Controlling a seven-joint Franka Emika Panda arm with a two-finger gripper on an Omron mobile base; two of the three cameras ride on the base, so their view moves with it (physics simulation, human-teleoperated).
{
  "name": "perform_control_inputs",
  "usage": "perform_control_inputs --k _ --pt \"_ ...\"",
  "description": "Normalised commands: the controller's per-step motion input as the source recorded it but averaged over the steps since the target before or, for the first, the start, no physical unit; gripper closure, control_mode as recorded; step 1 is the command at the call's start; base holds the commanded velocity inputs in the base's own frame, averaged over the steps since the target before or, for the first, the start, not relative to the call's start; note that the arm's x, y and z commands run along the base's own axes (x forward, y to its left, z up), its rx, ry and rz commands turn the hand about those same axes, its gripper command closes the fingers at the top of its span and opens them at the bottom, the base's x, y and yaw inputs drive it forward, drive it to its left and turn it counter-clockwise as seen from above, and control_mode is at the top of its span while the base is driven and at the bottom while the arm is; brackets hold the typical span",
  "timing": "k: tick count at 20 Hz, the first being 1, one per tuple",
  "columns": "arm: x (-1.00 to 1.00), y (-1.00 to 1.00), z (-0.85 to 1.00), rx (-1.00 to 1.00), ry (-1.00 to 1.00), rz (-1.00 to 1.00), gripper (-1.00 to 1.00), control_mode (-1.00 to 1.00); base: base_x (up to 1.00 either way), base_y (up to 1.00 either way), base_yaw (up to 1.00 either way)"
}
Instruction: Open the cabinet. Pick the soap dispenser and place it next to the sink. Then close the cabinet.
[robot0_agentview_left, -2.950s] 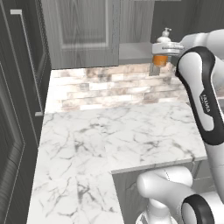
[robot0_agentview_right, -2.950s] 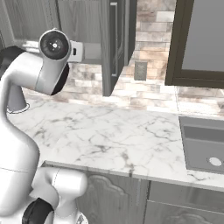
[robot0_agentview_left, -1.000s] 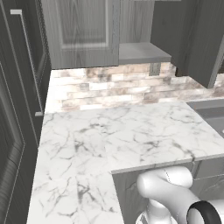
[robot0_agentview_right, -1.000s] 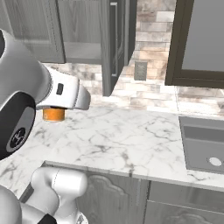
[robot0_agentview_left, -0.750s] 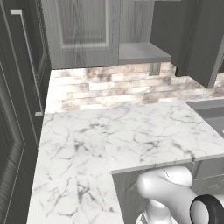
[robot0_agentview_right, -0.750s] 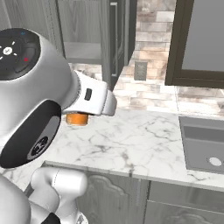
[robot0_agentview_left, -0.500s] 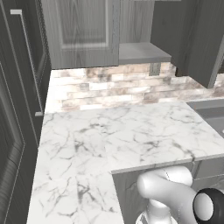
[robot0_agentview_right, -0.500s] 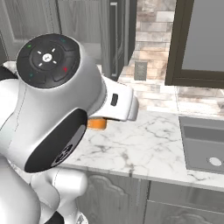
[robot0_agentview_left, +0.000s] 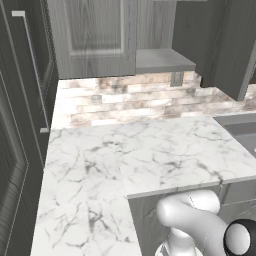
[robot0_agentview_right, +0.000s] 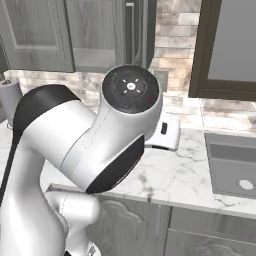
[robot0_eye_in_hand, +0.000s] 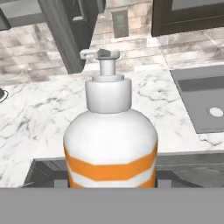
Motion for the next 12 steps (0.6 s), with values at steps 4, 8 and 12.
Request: perform_control_inputs --k 4,8,12 --pt "0.61 0.00 -0.85 0.00 0.00 0.00 1.00 -1.00 0.00 0.00 0.00" --pt "0.47 -0.25 -0.58 -0.04 0.01 -0.01 1.00 -1.00 0.00 0.00 0.00" --pt "0.04 -0.67 -0.38 -0.04 0.00 -0.04 1.00 -1.00 0.00 0.00 0.00"
